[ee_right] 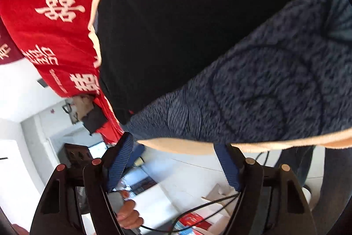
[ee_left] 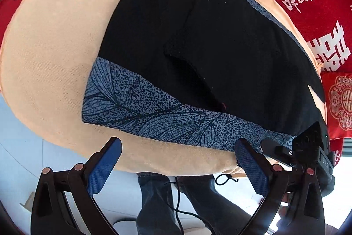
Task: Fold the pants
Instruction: 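Grasp the trouser leg hems with both grippers and lift them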
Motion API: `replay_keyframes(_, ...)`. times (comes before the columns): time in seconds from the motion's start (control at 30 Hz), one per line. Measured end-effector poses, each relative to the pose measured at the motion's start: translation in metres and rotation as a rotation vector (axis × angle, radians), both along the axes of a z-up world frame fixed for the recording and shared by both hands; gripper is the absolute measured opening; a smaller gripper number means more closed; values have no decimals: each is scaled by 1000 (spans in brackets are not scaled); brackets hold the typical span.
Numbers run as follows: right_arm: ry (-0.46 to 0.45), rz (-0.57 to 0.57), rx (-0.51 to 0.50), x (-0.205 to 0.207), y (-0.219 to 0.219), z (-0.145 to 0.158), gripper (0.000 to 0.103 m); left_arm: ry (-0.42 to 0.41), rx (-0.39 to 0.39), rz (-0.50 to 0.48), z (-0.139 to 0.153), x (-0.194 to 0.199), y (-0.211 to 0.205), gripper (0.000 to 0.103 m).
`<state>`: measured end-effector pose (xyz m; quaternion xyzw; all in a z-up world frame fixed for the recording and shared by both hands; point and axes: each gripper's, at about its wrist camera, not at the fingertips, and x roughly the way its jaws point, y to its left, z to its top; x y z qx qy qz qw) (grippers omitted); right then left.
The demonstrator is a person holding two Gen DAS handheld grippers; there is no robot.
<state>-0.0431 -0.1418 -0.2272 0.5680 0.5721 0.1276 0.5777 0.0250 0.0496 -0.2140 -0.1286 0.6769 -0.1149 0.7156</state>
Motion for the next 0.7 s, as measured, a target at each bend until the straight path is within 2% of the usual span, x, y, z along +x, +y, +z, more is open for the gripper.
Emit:
replay_keyframes(0.13, -129, -77, 78, 13, -8, 26, 79, 33, -93, 16, -10, -1, -4, 103)
replay_keyframes(0.27, -251, -35, 105, 32, -8, 69, 79, 67, -184, 66, -15, 6, -11, 103)
replay_keyframes(0.37, -287, -22, 132, 34, -13, 83, 79, 73, -255, 151, -17, 19, -14, 103)
replay_keyframes(0.47, -258, -5, 104, 29, -22, 78, 79, 41, -291, 216, -16, 30, -13, 102)
replay_keyframes(0.5, -239, -4, 77, 23, -28, 75, 79, 27, -288, 222, -15, 33, -15, 98)
replay_keyframes(0.7, -99, -153, -36, -46, -94, 46, 79, 5, -245, 165, -11, 44, -20, 92)
